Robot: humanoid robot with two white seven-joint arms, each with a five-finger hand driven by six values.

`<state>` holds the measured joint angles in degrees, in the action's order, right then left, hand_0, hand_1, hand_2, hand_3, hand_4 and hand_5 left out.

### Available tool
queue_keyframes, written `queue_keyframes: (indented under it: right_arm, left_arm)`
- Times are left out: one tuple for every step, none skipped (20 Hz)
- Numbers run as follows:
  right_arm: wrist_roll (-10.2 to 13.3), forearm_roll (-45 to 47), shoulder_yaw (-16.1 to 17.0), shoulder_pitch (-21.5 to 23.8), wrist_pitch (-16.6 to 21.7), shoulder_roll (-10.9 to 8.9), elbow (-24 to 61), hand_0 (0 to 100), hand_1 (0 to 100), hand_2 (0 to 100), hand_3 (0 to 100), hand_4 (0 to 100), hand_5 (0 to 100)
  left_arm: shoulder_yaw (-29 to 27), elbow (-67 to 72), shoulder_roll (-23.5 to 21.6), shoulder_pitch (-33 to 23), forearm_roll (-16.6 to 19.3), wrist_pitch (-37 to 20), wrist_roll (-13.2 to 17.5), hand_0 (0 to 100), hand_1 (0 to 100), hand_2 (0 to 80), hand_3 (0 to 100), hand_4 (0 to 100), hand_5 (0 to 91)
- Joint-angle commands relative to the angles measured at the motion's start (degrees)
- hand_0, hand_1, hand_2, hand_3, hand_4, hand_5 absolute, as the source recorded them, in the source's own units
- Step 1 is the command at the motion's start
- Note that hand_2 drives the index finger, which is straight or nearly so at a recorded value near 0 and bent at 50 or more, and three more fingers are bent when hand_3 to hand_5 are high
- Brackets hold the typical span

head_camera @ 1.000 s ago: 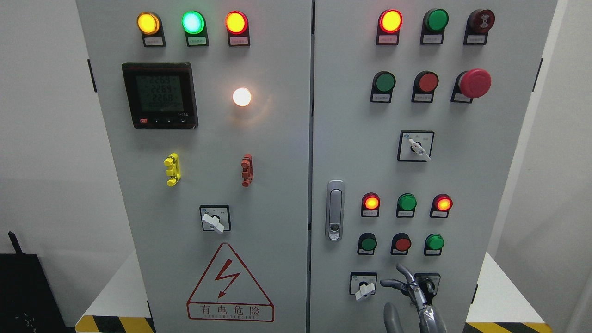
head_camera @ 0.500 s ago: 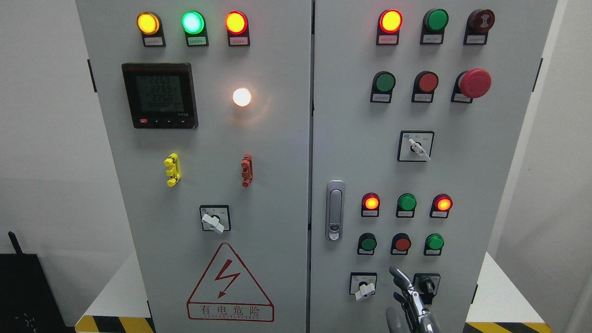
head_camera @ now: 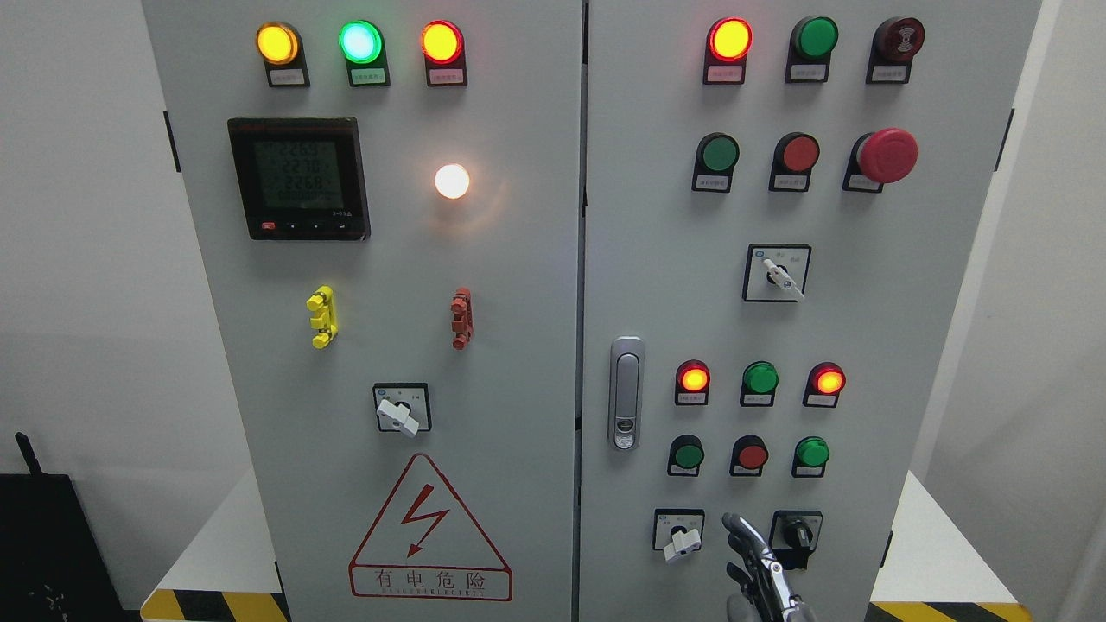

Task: Press green start button

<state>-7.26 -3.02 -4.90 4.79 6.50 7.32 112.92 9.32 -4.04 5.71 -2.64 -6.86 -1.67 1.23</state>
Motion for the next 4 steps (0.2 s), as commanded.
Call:
queue_keyframes:
  right_arm:
    - [0.0, 0.6, -0.9, 0.9, 0.0, -0.03, 2.0, 42, 17, 0, 0, 0, 0]
    - [0.0, 0.6, -0.8, 1.1, -0.1, -0.03, 2.0, 42, 17, 0, 0, 0, 0]
    - [0.0, 0.6, -0.8, 1.2, -0.1, -0.03, 2.1, 42, 17, 0, 0, 0, 0]
    - [0.0, 0.6, -0.7, 1.3, -0.1, -0.03, 2.1, 42, 17, 0, 0, 0, 0]
  left_arm:
    - [0.0, 0.0, 0.0, 0.0, 0.0, 0.0, 0.0, 12, 56, 0.0, 0, 0, 0.0]
    - [0.0, 0.0, 0.0, 0.0, 0.0, 0.0, 0.0, 12, 56, 0.0, 0, 0, 0.0]
    - [0.0, 0.0, 0.0, 0.0, 0.0, 0.0, 0.0, 12, 56, 0.0, 0, 0, 0.0]
    - [0.0, 0.0, 0.0, 0.0, 0.0, 0.0, 0.0, 12, 56, 0.0, 0, 0, 0.0]
